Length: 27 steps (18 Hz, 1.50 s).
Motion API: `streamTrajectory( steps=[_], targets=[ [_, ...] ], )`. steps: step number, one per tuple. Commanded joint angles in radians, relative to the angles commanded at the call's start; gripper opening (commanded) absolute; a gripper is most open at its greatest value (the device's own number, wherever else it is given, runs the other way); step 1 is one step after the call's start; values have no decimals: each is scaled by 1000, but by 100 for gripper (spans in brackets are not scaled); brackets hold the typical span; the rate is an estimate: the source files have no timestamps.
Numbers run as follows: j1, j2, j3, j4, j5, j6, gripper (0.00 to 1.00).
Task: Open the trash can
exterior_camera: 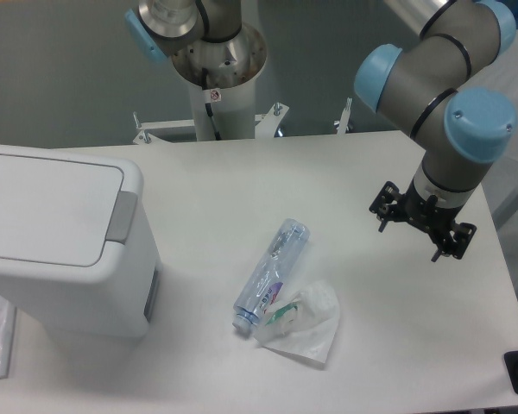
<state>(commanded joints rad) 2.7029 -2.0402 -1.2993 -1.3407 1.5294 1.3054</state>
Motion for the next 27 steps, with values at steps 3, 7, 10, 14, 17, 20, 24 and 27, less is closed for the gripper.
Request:
streamTrajectory(
  steps=[3,7,10,14,17,20,24,27],
  targets=[
    [2,0,-2,0,-3,0,100],
    [3,8,-24,0,-69,0,100],
    [2,26,-61,15,-98,-28,100],
    [-2,64,-77,43,-118,-162,100],
    [0,67,-72,58,-194,-225,100],
    [-2,106,-64,60,-302,-314,100],
    [-23,164,-64,58,-448,-383,100],
    [-57,196,-63,60,-534,-458,100]
  ],
)
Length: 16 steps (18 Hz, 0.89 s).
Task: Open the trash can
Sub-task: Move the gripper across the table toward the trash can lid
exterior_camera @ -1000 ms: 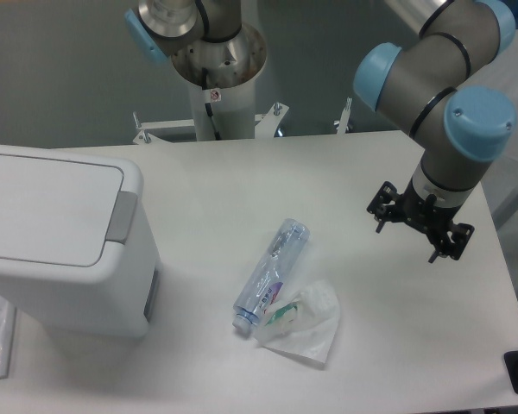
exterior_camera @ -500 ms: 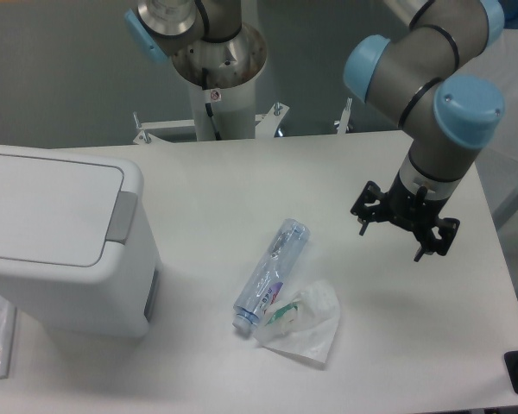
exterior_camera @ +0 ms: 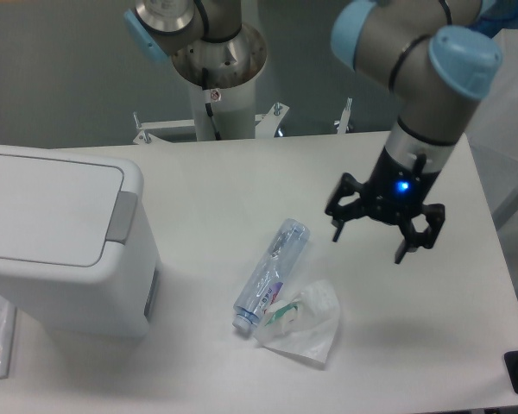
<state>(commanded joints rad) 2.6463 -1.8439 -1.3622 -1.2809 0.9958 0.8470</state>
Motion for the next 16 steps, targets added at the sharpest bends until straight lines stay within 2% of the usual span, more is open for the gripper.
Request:
streamTrajectory(
  steps=[4,16],
  targets=[
    [-57,35,-11,0,-92,-57,100],
    [-199,63,-51,15,-94,-199,100]
  ],
)
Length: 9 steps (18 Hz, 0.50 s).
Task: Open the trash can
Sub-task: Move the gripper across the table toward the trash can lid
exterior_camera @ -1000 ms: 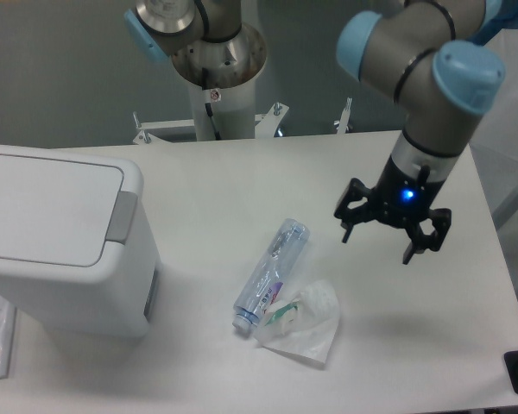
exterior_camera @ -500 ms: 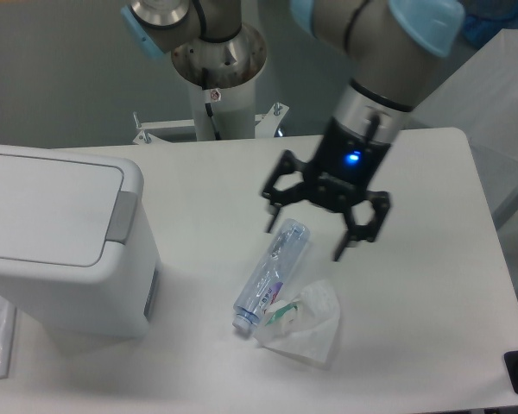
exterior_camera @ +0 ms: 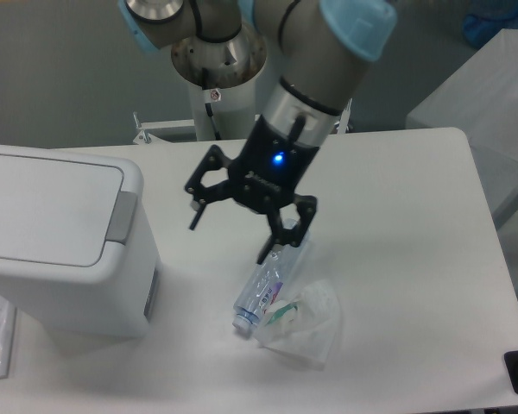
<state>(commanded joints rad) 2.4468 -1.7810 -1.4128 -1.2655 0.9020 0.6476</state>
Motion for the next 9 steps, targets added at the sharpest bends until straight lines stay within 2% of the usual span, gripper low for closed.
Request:
streamTrajectory(
  steps=[4,9],
  targets=[
    [-37,-2,-12,0,0,-29,100],
    [-48,12,-66,0,2,-31,100]
  ],
)
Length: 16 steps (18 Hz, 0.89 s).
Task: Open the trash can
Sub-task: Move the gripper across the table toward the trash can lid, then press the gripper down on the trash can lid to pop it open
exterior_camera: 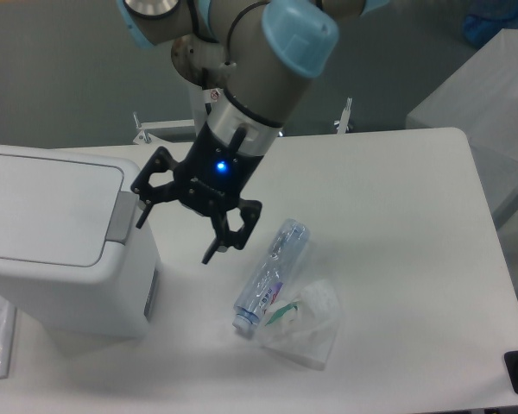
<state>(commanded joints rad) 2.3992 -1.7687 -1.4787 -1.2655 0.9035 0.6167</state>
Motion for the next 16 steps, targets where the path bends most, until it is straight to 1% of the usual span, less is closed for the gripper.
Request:
streamTrajectory(
  steps=[3,6,14,16],
  targets=[
    [-12,20,-26,0,2,-35,100],
    [-18,25,-46,2,3,-48,100],
    [-31,26,-60,5,6,-49,100],
    [-32,26,-72,20,6,-49,100]
  ],
)
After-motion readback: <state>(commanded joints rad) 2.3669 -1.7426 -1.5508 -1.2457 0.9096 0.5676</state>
